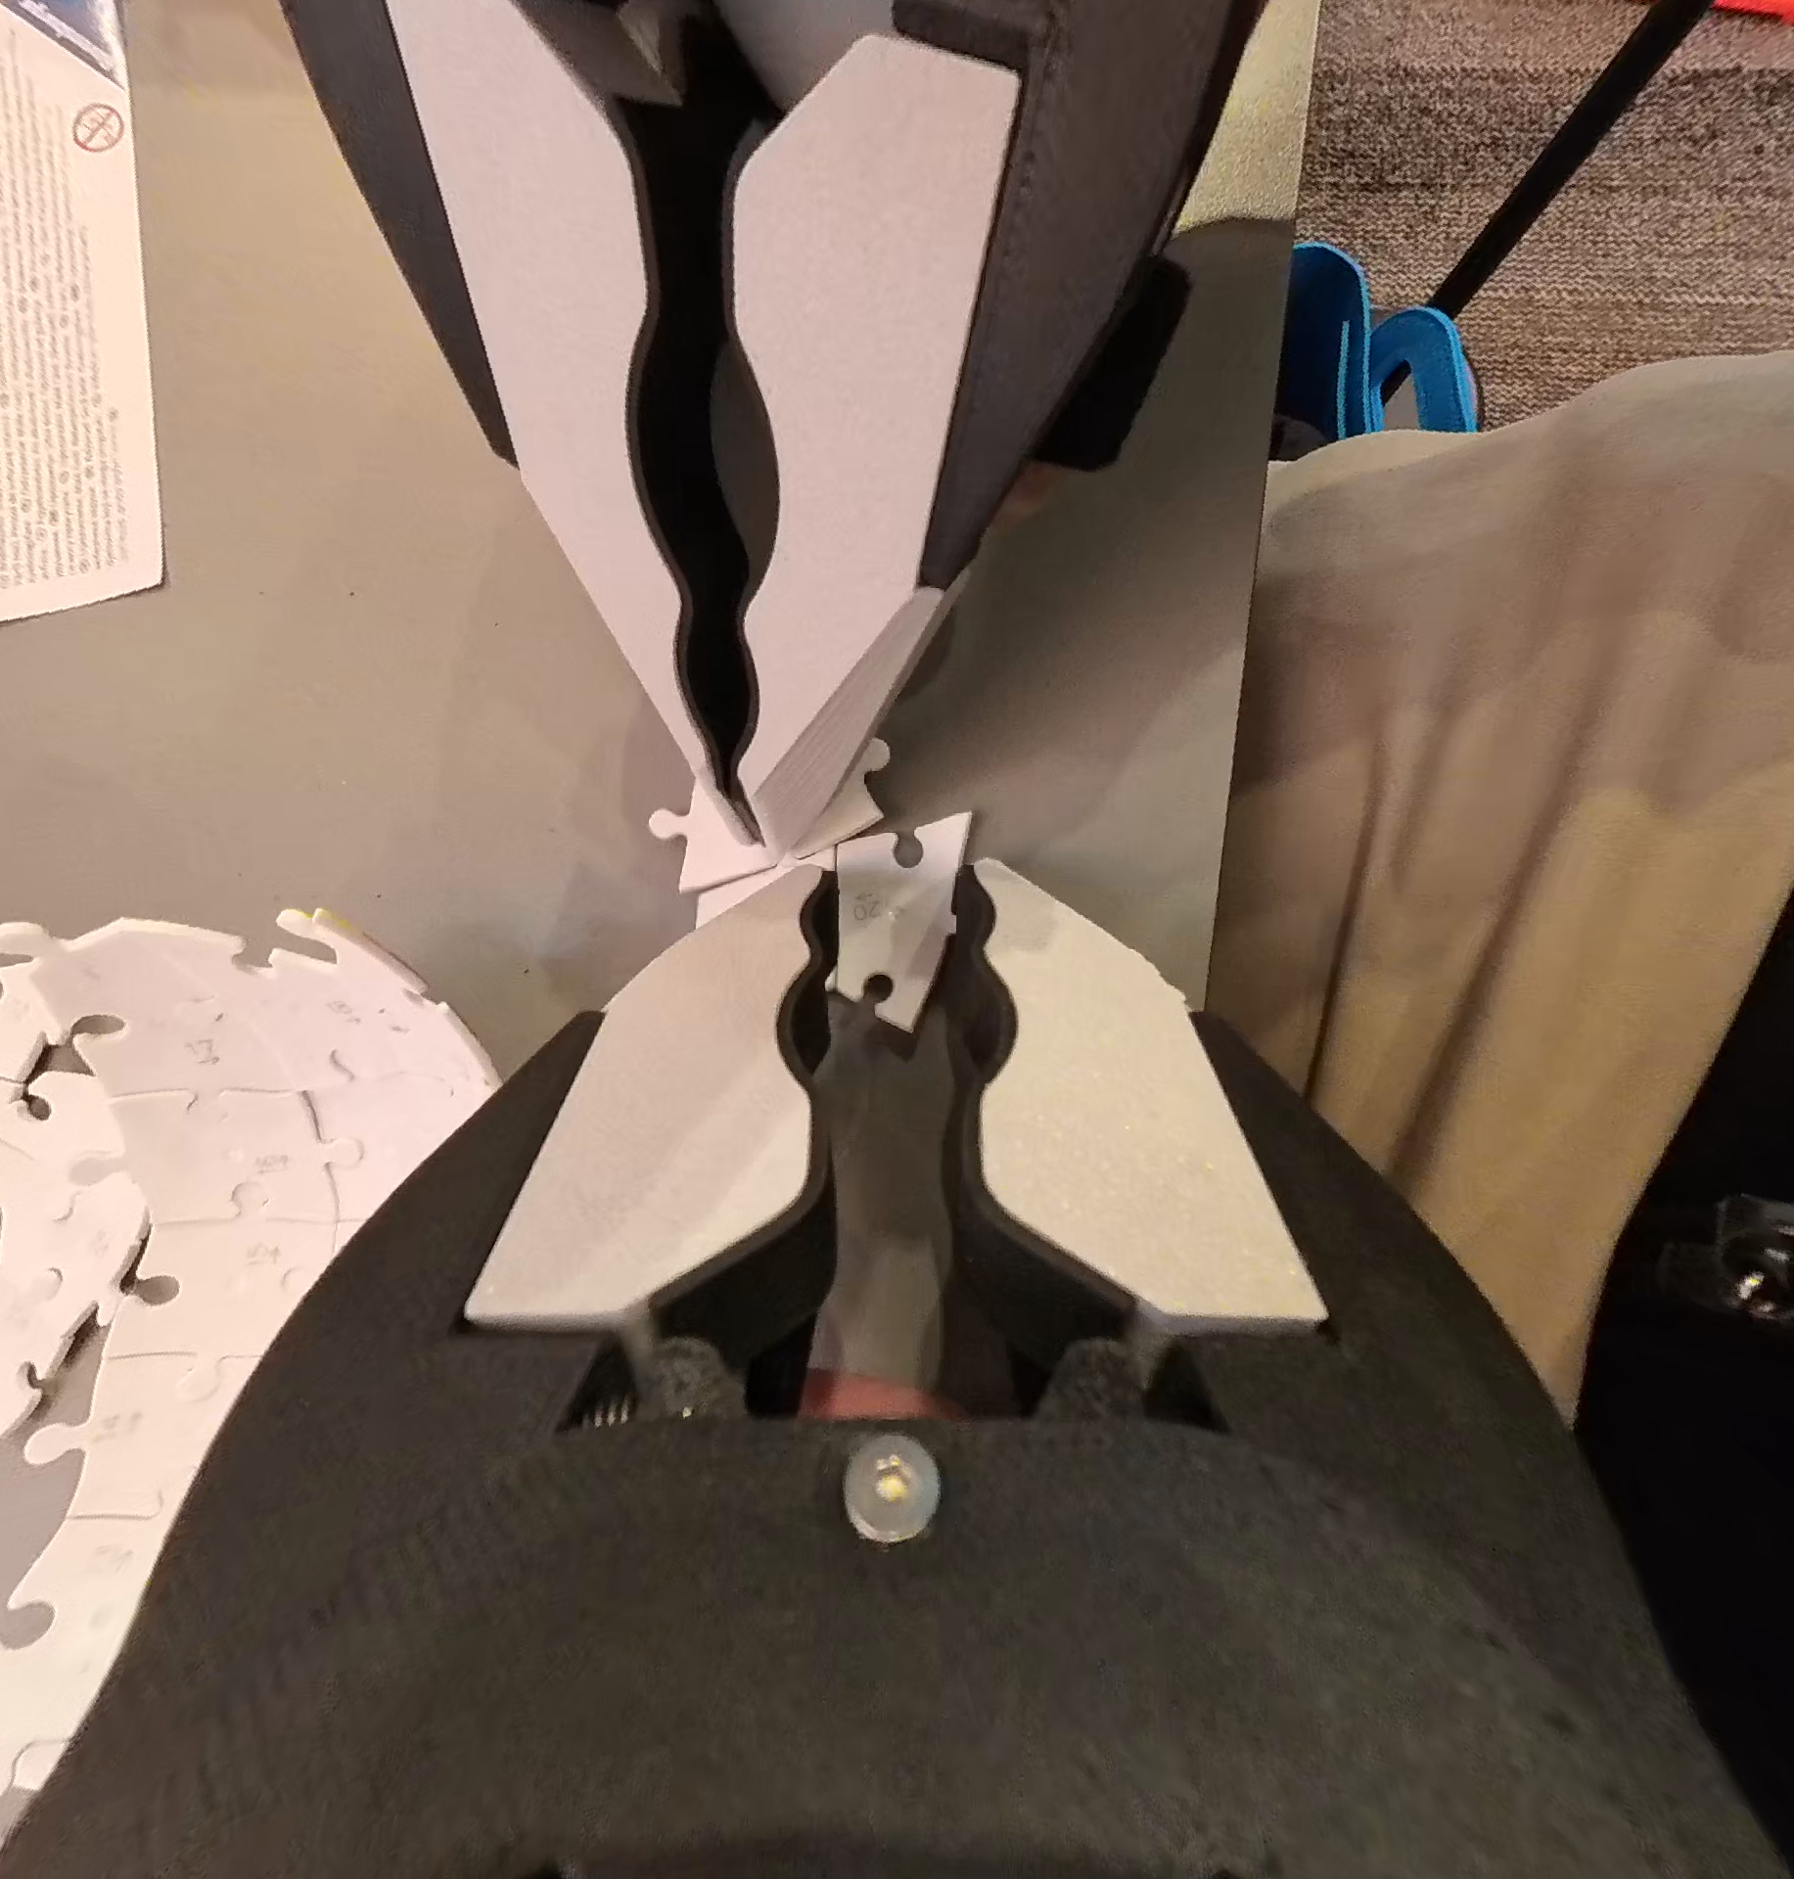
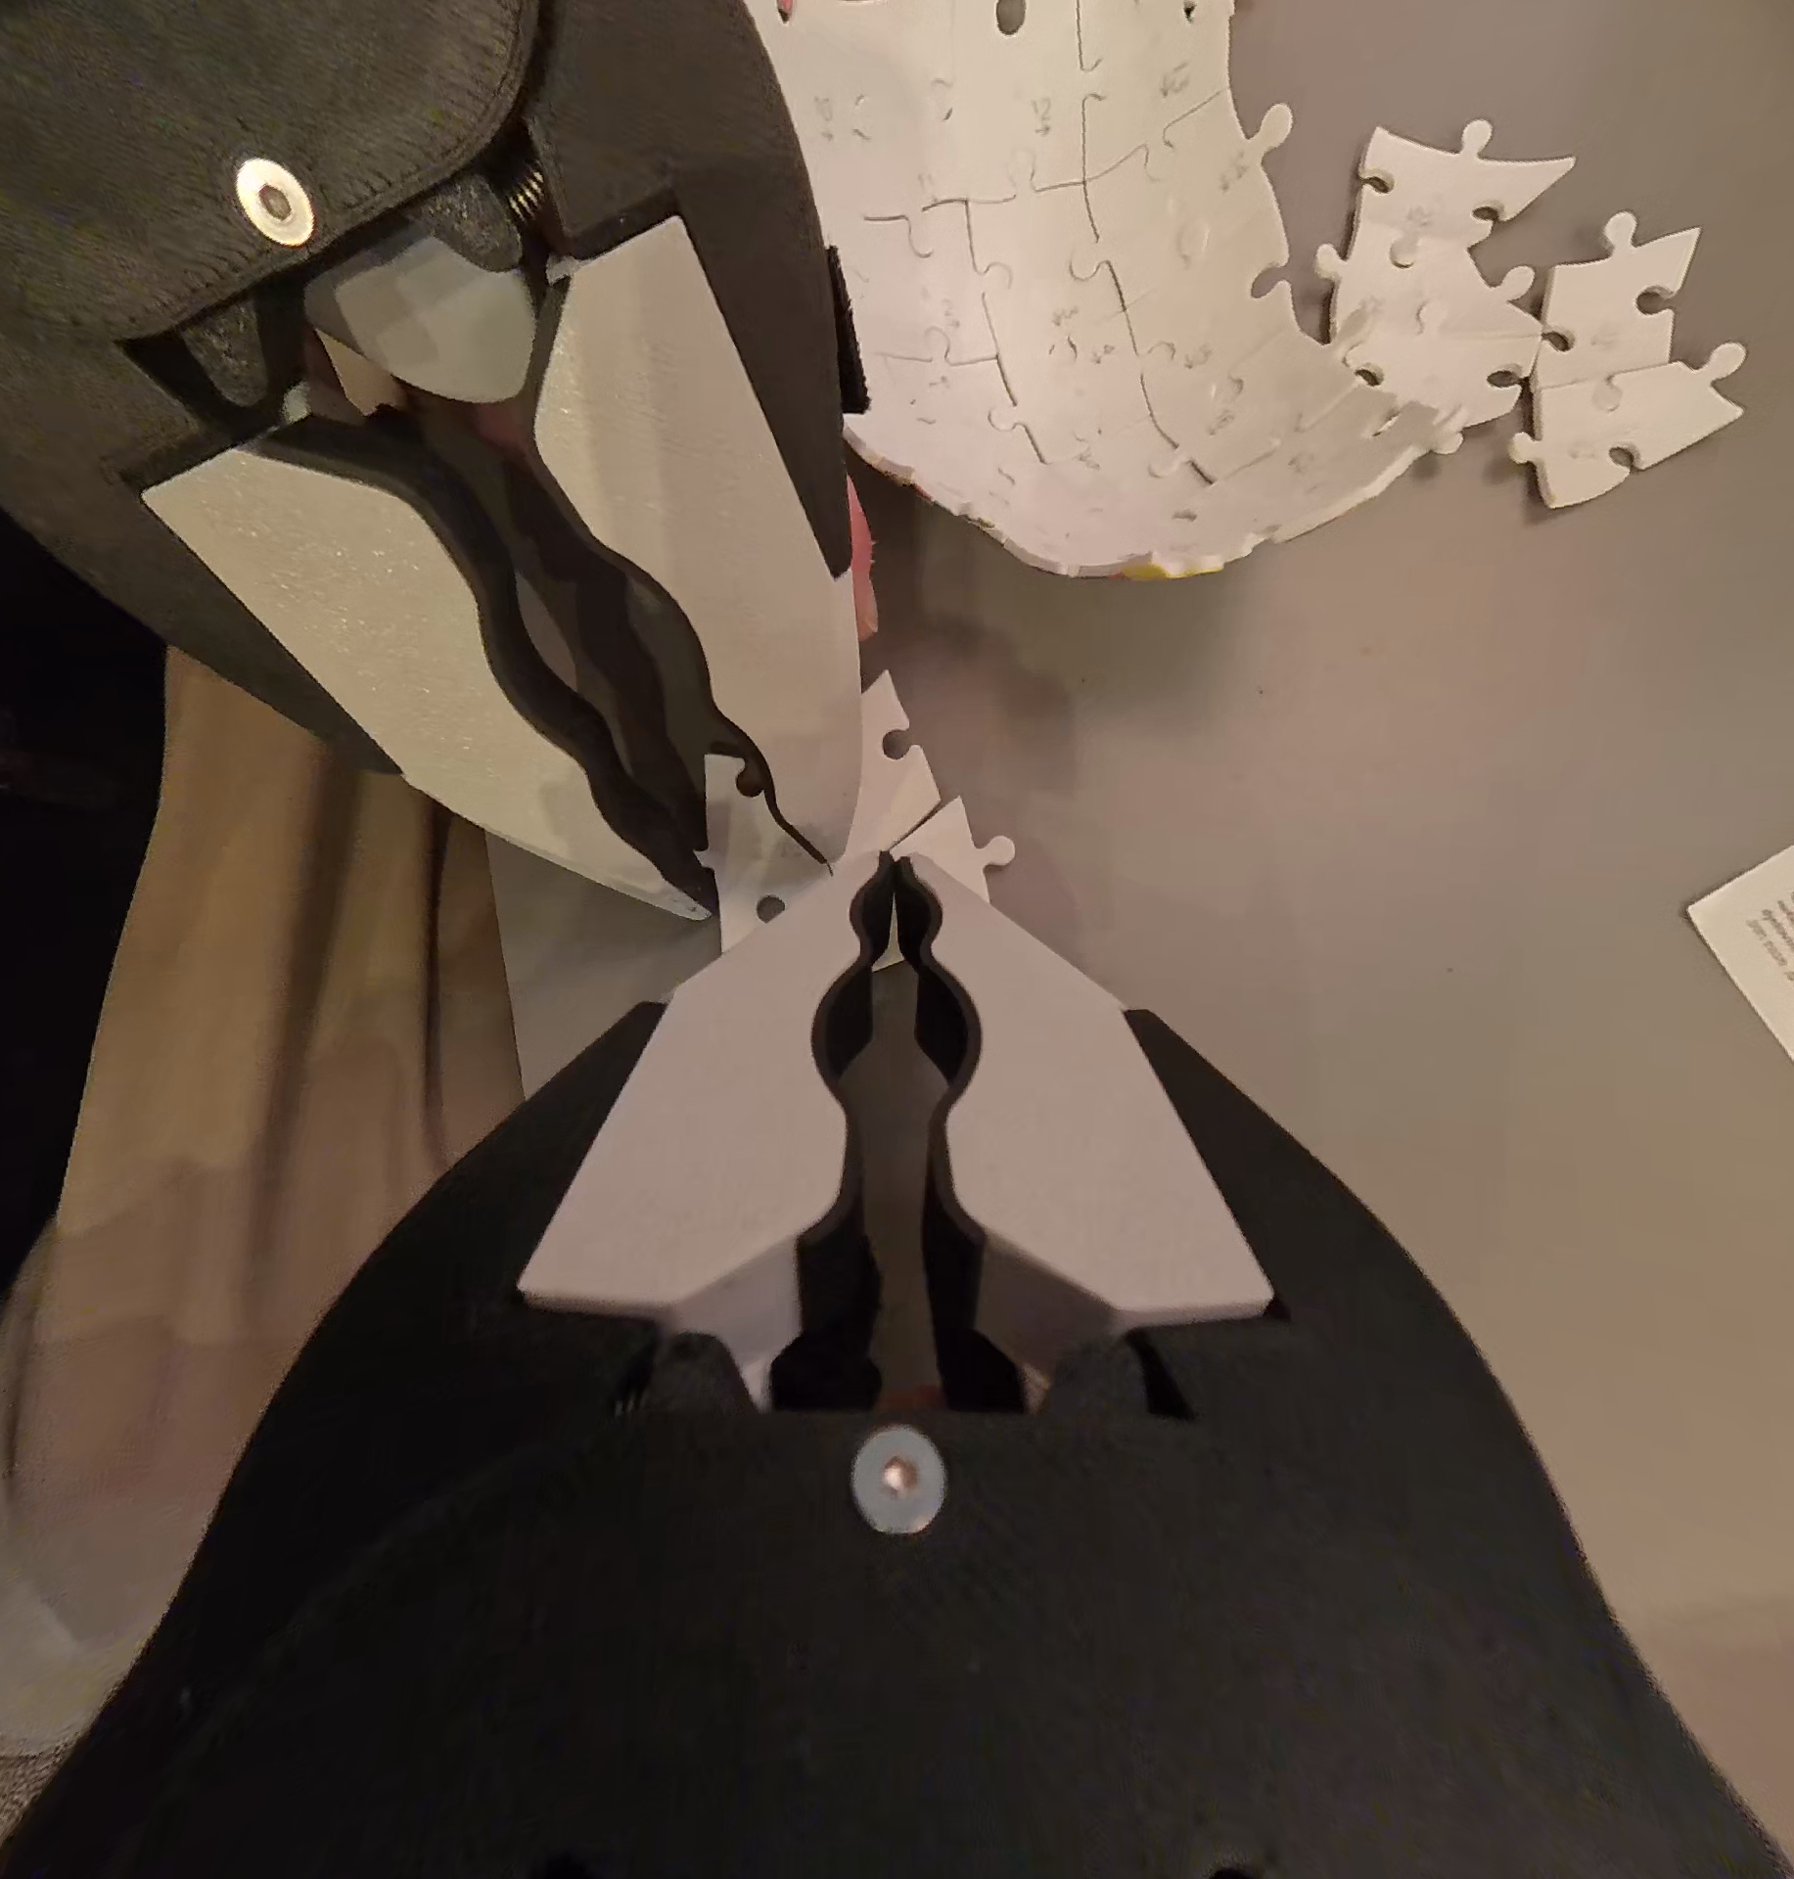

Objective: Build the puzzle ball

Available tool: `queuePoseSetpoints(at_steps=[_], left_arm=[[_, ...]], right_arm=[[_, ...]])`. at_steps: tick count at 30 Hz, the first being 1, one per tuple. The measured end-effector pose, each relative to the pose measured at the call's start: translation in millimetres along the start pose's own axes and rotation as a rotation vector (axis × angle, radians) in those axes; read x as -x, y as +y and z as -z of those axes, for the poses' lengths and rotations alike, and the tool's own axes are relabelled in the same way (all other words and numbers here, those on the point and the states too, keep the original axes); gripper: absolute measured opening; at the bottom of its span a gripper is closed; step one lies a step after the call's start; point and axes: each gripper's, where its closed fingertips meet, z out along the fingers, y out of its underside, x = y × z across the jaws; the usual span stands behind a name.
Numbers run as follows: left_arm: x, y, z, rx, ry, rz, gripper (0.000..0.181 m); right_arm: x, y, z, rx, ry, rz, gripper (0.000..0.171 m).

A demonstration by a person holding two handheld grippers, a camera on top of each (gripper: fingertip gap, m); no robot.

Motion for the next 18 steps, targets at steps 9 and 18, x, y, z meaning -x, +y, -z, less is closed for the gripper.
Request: queuePoseSetpoints(at_steps=[9,18], left_arm=[[2.6,2.3,2.7,0.020,-0.027,-0.020,0.026],[4.4,3.5,3.1,0.023,-0.036,-0.010,0.026]], right_arm=[[-0.2,0.5,-0.1,0.014,0.031,0.036,0.000],[3.7,0.9,1.8,0.007,0.048,0.080,0.000]])
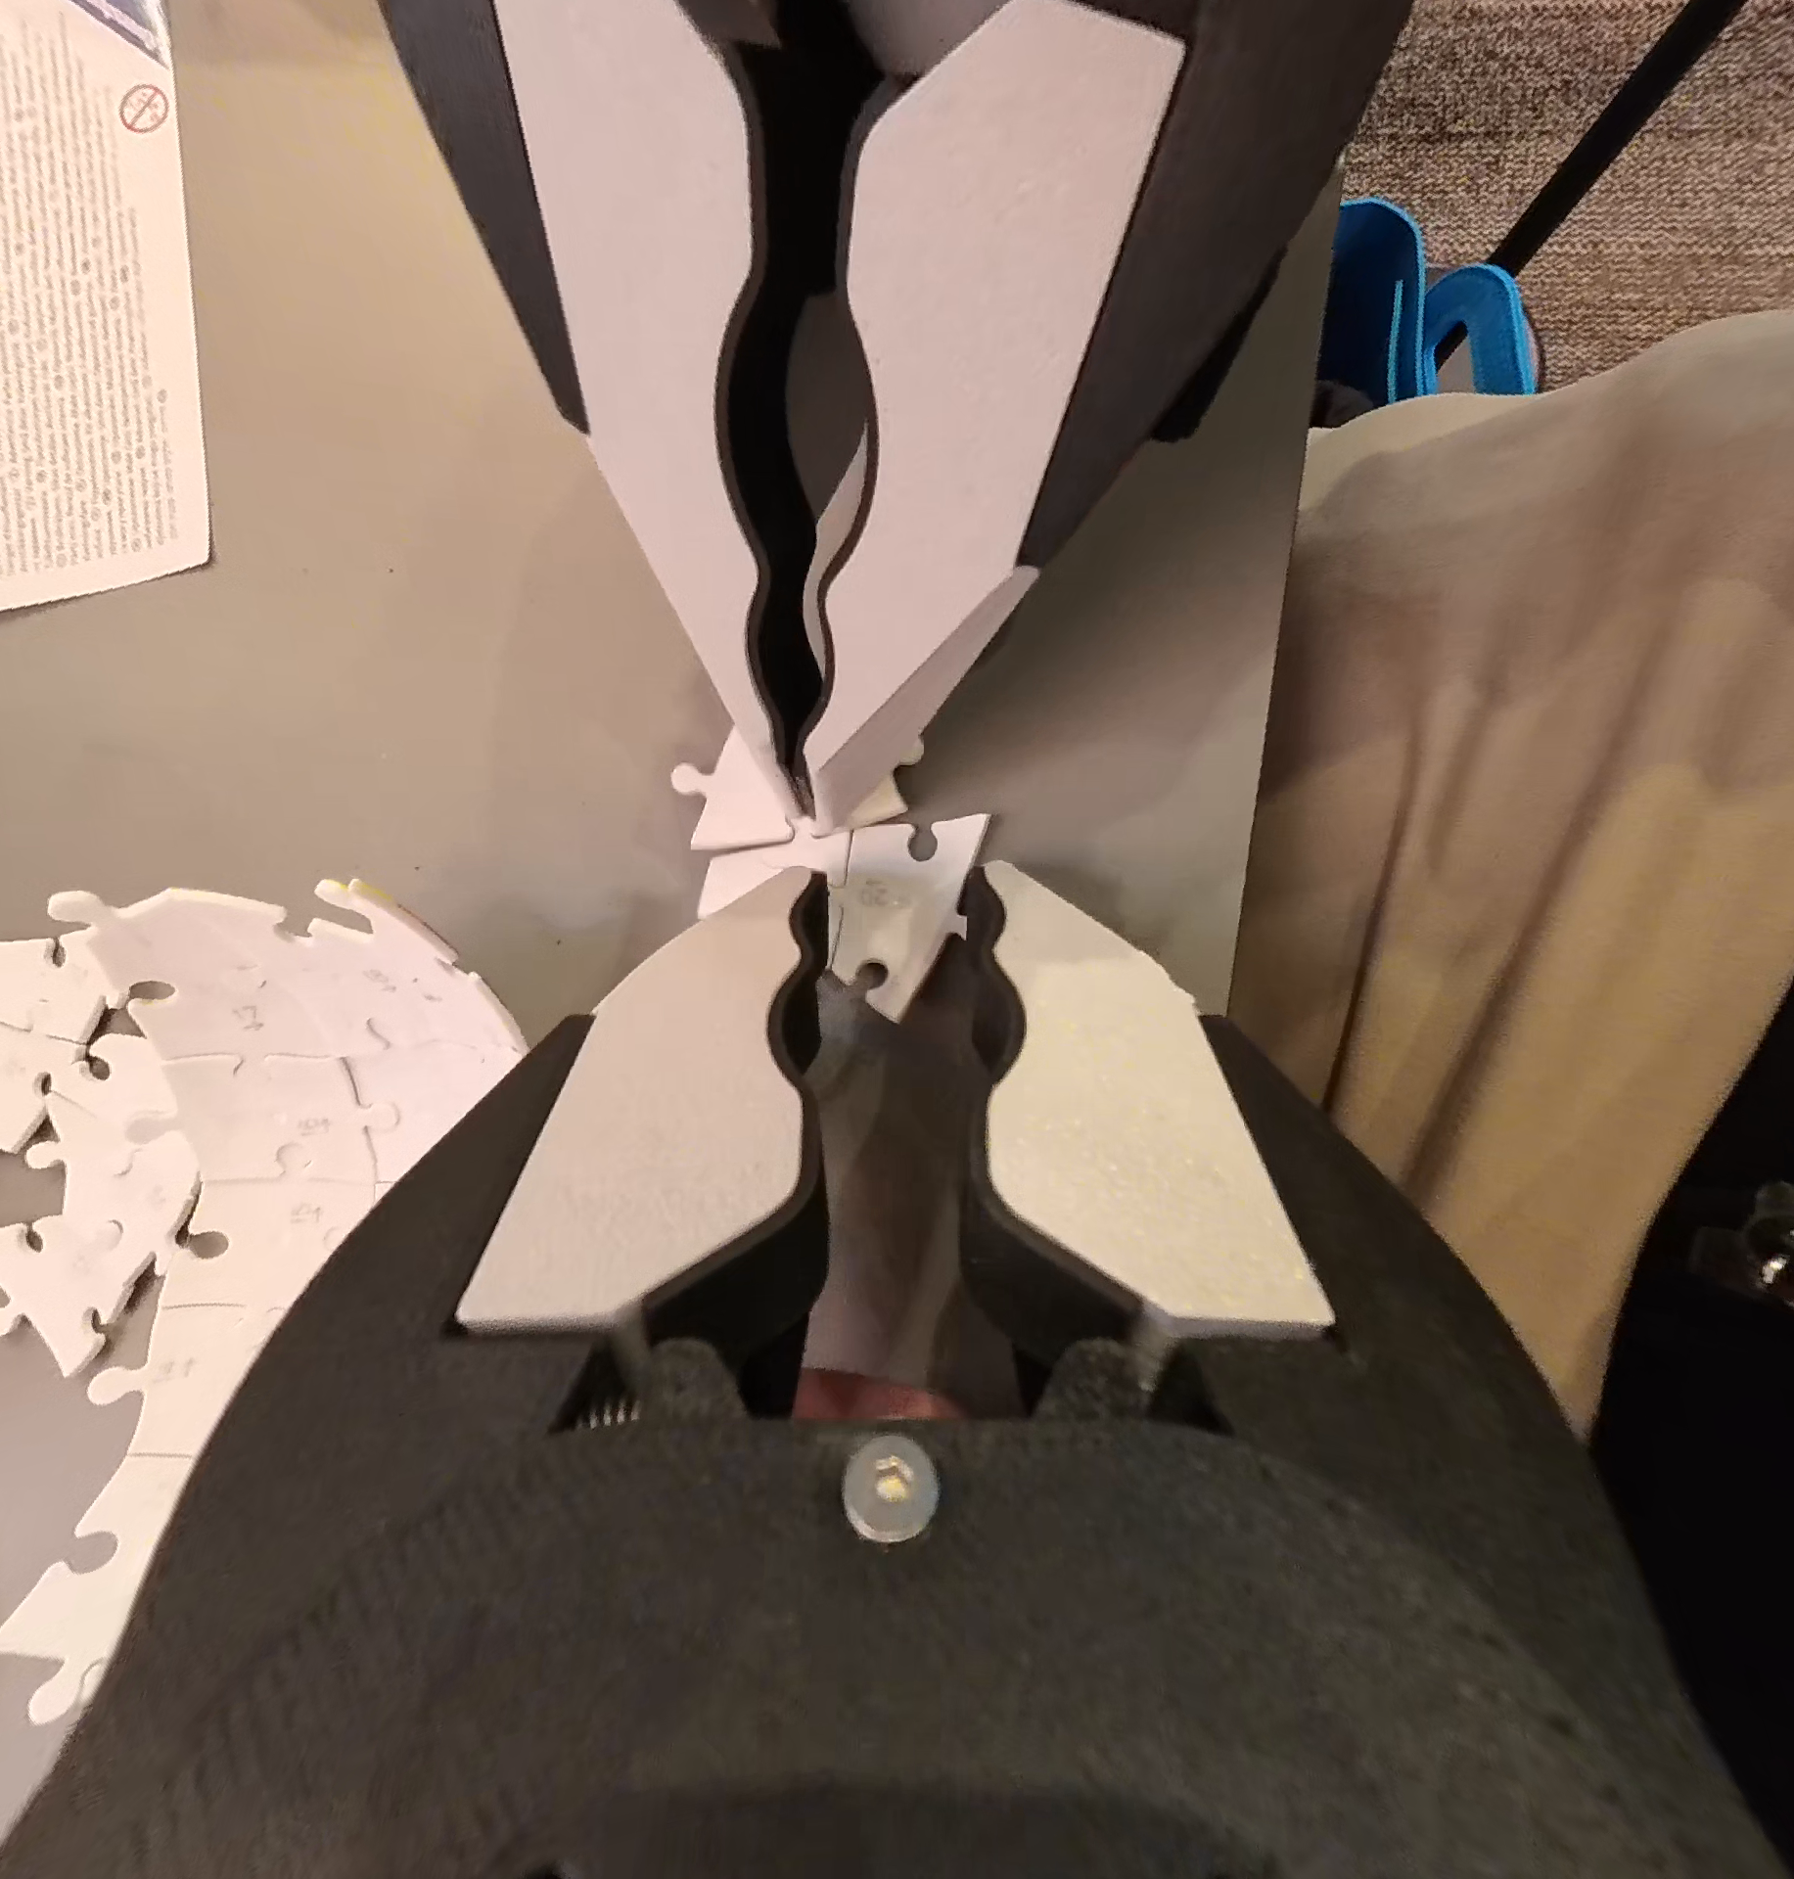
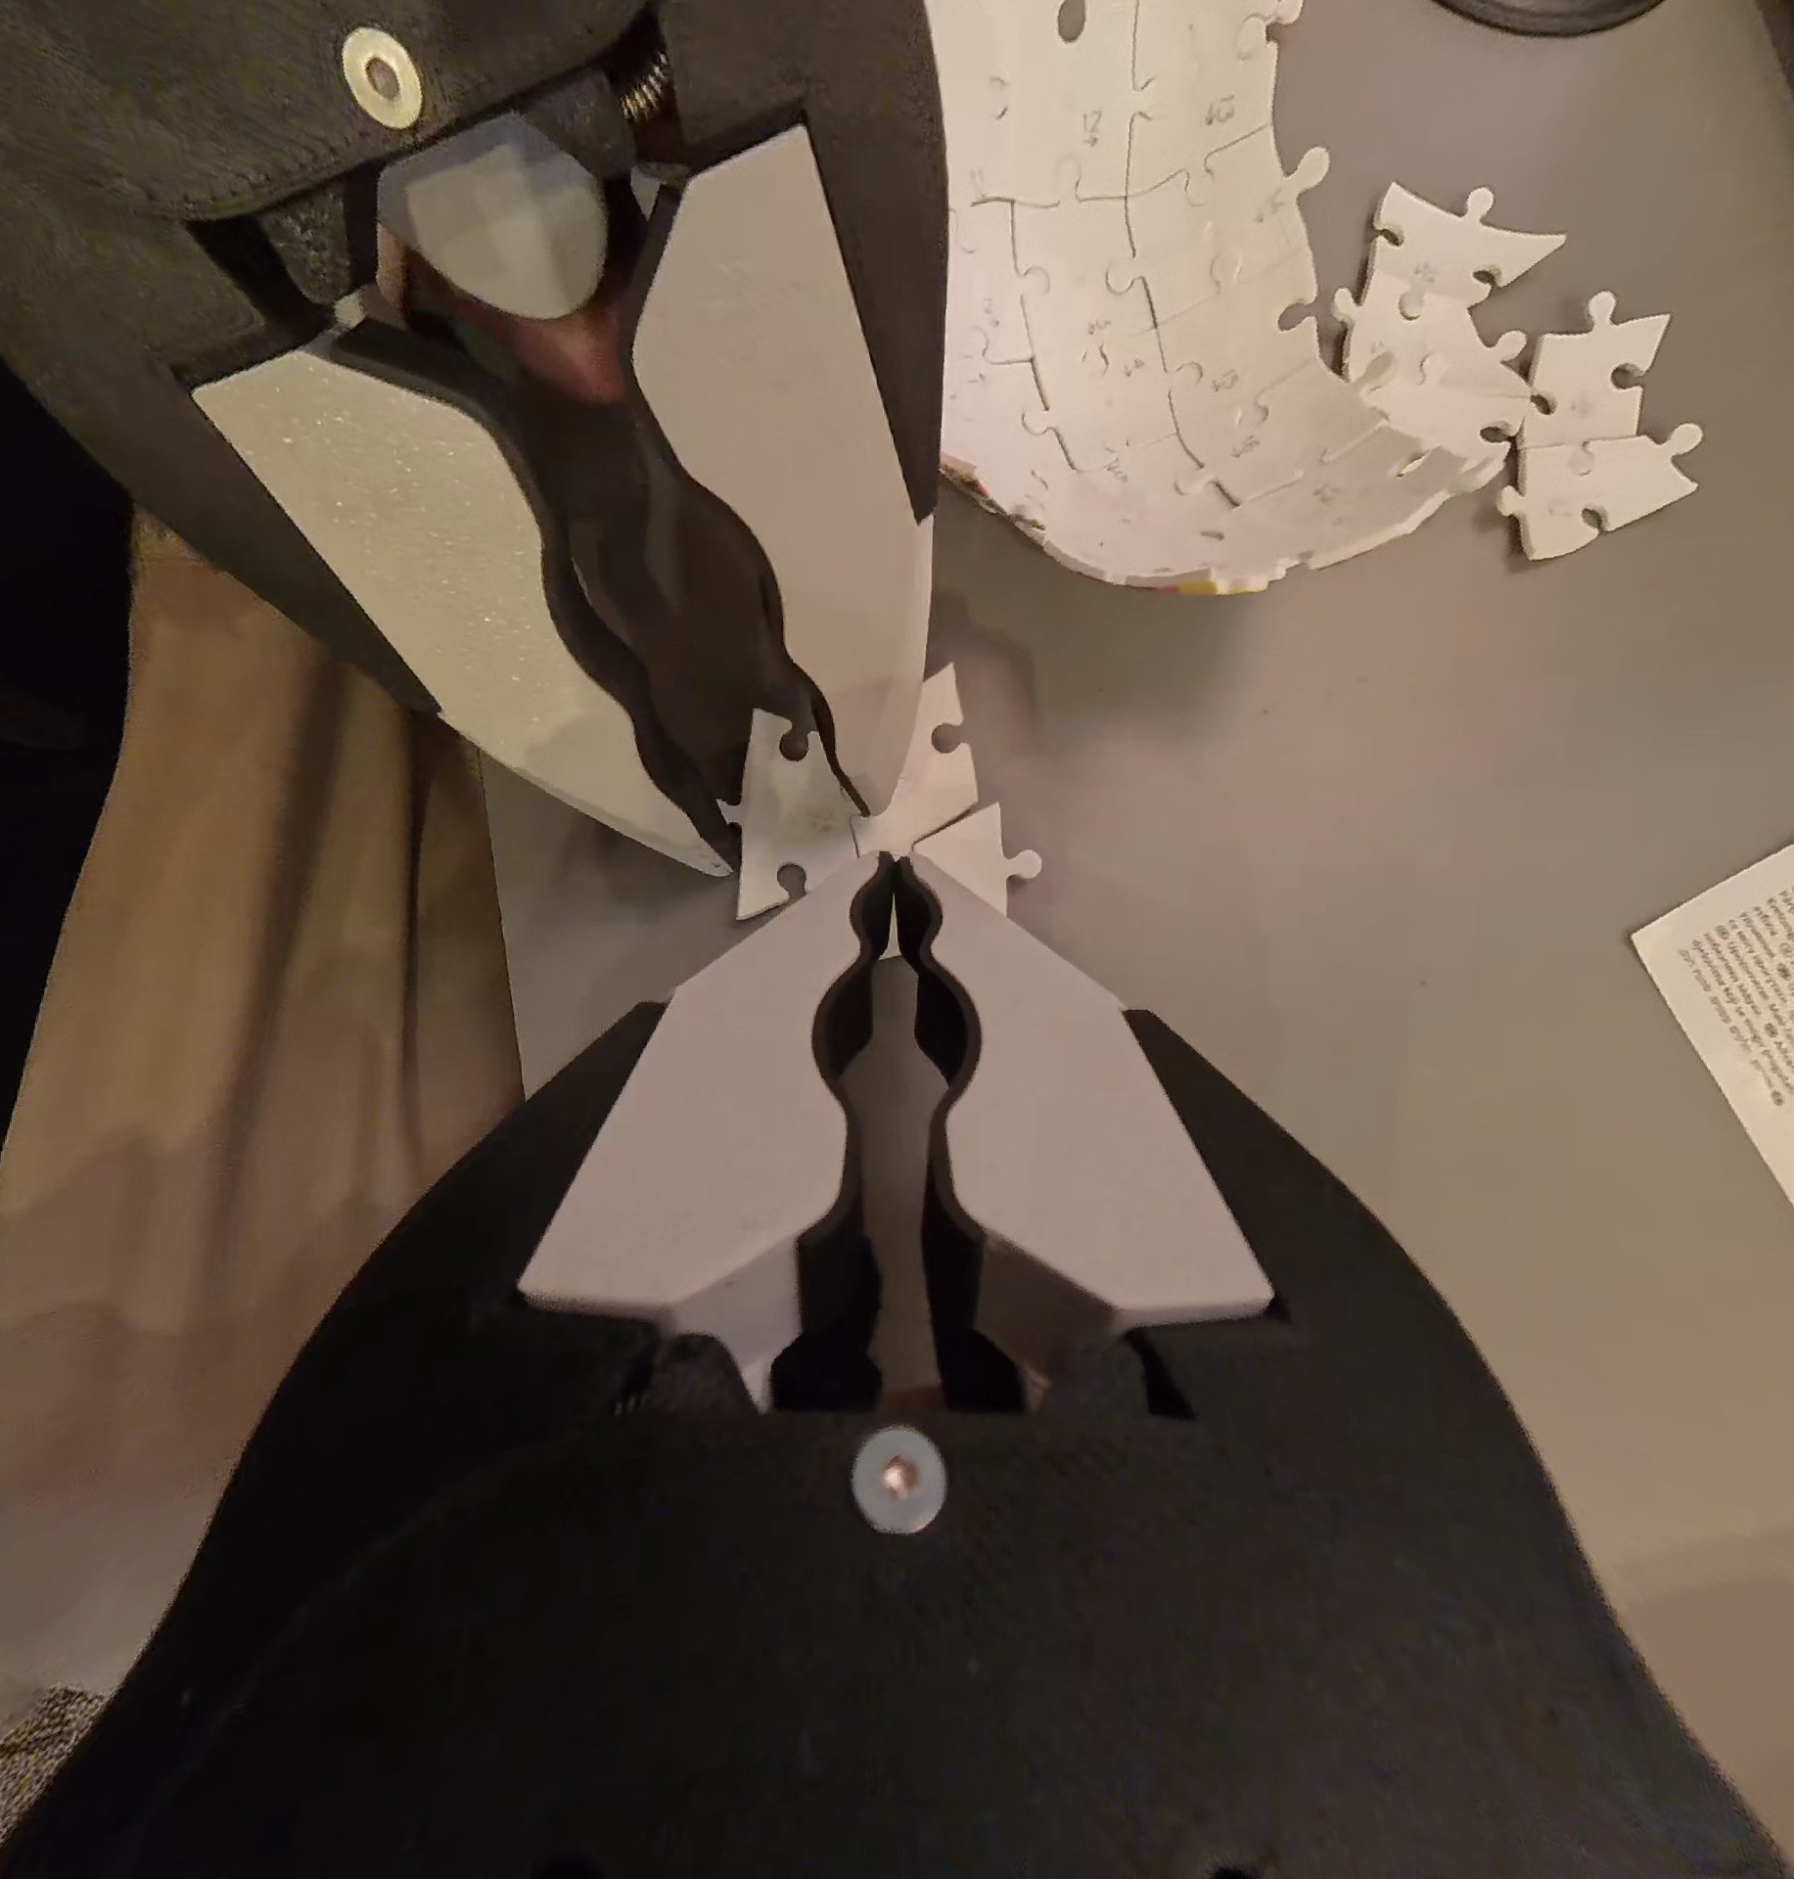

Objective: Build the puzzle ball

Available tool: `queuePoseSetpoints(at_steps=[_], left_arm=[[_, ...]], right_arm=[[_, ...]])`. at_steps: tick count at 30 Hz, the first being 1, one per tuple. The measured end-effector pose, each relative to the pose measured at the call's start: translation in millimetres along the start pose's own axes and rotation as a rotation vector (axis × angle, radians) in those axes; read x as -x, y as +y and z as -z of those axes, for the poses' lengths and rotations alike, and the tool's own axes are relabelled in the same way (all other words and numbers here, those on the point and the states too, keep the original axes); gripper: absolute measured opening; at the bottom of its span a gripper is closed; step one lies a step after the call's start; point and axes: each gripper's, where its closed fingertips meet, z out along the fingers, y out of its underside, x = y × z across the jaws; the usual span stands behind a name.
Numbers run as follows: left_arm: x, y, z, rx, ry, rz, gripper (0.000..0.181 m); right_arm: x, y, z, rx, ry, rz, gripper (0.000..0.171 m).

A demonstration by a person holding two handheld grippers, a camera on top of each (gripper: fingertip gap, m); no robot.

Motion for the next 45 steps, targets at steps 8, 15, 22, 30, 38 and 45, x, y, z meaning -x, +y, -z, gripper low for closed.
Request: queuePoseSetpoints(at_steps=[8,15,22,30,38,45], left_arm=[[0,-1,0,-0.004,0.003,-0.001,0.026],[-1,0,-1,-0.010,0.015,0.004,0.024],[-1,0,-1,-0.007,0.020,0.002,0.024],[0,2,1,0.009,0.004,-0.022,0.024],[-1,4,3,0.015,-0.002,-0.024,0.025],[0,4,3,0.014,0.002,-0.018,0.023]], right_arm=[[1,-1,0,0.002,-0.015,0.003,0.000],[-6,-8,3,-0.042,-0.015,-0.038,0.000],[-6,-6,-7,-0.027,-0.046,-0.054,0.000],[-6,-5,-7,-0.008,-0.046,-0.039,0.000],[-3,-2,-4,-0.013,-0.057,-0.056,0.000],[-8,-5,9,-0.076,-0.031,-0.105,0.000]])
